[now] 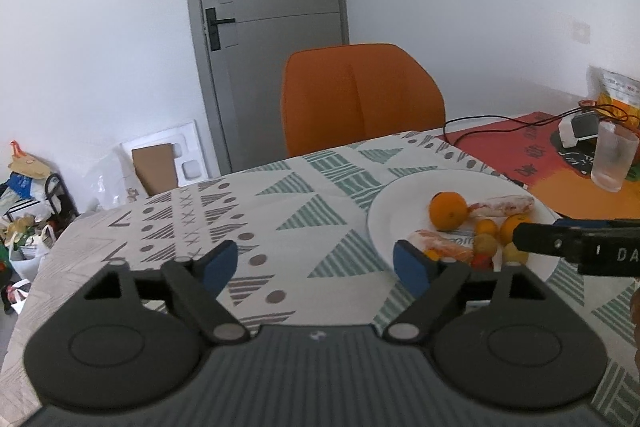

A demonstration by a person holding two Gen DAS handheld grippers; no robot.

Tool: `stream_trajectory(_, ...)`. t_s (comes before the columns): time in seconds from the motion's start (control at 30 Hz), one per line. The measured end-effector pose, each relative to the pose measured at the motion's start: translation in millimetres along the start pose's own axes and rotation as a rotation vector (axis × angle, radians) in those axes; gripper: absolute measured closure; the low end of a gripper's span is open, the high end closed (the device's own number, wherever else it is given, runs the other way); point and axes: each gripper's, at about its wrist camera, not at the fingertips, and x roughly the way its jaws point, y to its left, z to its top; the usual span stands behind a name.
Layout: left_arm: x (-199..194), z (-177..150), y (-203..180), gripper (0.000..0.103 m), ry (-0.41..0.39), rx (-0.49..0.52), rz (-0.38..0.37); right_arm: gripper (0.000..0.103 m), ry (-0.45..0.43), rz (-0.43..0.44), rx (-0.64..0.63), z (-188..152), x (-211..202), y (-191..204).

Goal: Organize fruits
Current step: 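Open both grippers to release the kumquat and lychee onto the plate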

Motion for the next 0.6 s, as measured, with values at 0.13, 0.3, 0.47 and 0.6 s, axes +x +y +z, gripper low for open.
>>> stream_trajectory(0.13,-5.9,-4.3,9.2,0.016,0.003,-0.014,0.012,0.016,0.001,0.003,-0.002,0.5,-1.6,9.1)
stream_trajectory(0.3,-18.2,-8.7,24.7,0.015,-0.012,-0.045,0.016,0.010,0.006,-0.001,-0.012,1.2,-2.3,21.0)
stream_trajectory(0.47,-35.0,-13.4,37.4,0.014,-0.034,-0.077,0.016,0.003,0.006,0.013,-0.031,0.6,-6.2,34.2)
stream_trajectory(0.6,-47.1,-17.3,46.6,0.014,-0.047,-0.099,0.030,0.000,0.010,0.020,-0.061,1.4,-10.1,45.4)
